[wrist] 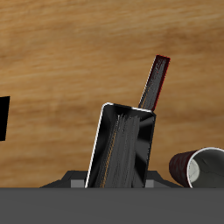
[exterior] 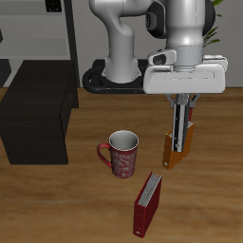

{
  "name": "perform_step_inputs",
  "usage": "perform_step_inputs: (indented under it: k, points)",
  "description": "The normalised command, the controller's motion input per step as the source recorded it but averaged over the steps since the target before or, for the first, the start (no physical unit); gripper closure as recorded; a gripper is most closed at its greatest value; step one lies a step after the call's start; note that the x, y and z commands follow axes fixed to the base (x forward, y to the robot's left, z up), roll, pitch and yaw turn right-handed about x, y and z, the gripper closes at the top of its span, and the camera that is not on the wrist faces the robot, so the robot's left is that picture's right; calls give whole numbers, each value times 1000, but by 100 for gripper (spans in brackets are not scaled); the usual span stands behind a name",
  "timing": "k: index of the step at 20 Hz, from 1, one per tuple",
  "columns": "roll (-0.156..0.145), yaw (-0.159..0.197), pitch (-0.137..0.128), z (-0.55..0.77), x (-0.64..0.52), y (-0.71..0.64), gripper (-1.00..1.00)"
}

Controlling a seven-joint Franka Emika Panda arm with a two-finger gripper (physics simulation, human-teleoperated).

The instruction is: Place the striped book in the top region of the shelf

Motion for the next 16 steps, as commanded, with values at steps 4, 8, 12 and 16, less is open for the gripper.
perform_step_inputs:
  k: [4, 8, 12, 16]
  points:
    - [-11, -14, -18, 274, -415, -255, 100]
    - [-6, -64, -5, 340, -439, -286, 100]
    - [24, -64, -1, 250, -501, -268, 100]
    - [-11, -9, -57, 136, -424, -358, 100]
